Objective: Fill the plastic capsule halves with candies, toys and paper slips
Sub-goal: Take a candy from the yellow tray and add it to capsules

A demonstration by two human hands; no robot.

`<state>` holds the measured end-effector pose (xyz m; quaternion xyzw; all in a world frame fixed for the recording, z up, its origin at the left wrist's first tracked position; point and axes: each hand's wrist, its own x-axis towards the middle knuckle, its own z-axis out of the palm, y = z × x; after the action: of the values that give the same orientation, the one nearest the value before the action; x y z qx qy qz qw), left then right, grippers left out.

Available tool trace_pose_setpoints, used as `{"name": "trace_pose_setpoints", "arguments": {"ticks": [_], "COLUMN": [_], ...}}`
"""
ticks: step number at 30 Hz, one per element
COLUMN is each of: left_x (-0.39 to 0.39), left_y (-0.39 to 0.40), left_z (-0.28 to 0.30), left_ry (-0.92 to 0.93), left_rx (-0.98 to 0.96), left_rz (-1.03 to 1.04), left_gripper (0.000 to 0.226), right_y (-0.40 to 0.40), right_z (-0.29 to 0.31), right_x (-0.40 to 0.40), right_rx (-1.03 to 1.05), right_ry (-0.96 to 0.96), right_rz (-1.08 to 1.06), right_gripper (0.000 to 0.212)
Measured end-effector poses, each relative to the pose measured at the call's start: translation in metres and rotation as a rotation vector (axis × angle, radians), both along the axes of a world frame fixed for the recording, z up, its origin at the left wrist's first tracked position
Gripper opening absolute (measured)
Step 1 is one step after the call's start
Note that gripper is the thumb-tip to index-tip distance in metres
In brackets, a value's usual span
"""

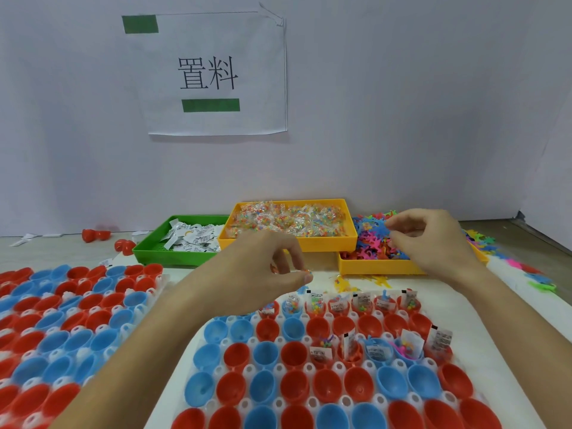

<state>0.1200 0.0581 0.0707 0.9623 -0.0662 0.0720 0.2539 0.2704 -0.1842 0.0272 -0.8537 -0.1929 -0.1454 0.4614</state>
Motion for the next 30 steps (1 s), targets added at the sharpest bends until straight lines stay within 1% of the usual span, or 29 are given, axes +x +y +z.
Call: {"name": "trace_pose_setpoints", "arguments": {"ticks": [4,8,9,11,13,16,18,21,24,26,28,30], "left_x": [0.001,0.002,0.002,0.002,0.001,-0.003,-0.005,-0.006,-0.005,-0.004,-0.003,-0.003], "left_y": [-0.004,-0.009,-0.011,-0.015,-0.016,-0.017,-0.017,-0.019,-0.016,-0.010,-0.002,0.004], "left_z": [0.000,0.000,0.001,0.004,0.007,0.010,0.012,0.013,0.013,0.014,0.014,0.012], "left_ry": [-0.072,-0.088,-0.088,-0.118,-0.187,-0.246,-0.234,-0.192,-0.168,-0.150,-0.065,0.087], "left_rx": [-0.129,-0.317,-0.378,-0.508,-0.601,-0.652,-0.702,-0.786,-0.786,-0.726,-0.579,-0.409], "left_rz": [0.027,0.039,0.032,0.017,0.005,0.021,0.034,0.080,0.097,0.092,0.069,0.021], "left_gripper": [0.009,0.028,0.028,0.019,0.008,0.005,0.003,0.010,0.010,0.005,0.009,0.008], "right_y": [0.007,0.021,0.025,0.033,0.038,0.042,0.043,0.042,0.041,0.040,0.036,0.031], "right_z": [0.024,0.044,0.047,0.051,0.052,0.052,0.052,0.052,0.052,0.052,0.052,0.051], "right_x": [-0.020,-0.043,-0.047,-0.056,-0.062,-0.065,-0.065,-0.066,-0.066,-0.063,-0.058,-0.053], "right_rx": [0.052,0.063,0.063,0.077,0.101,0.132,0.147,0.142,0.125,0.128,0.130,0.114], "right_ry": [0.087,0.148,0.149,0.148,0.145,0.141,0.149,0.157,0.171,0.165,0.150,0.158], "right_rz": [0.209,0.447,0.495,0.572,0.626,0.660,0.672,0.686,0.693,0.662,0.604,0.564], "right_gripper": [0.015,0.014,0.014,0.014,0.014,0.017,0.016,0.013,0.008,0.006,0.010,0.013]}}
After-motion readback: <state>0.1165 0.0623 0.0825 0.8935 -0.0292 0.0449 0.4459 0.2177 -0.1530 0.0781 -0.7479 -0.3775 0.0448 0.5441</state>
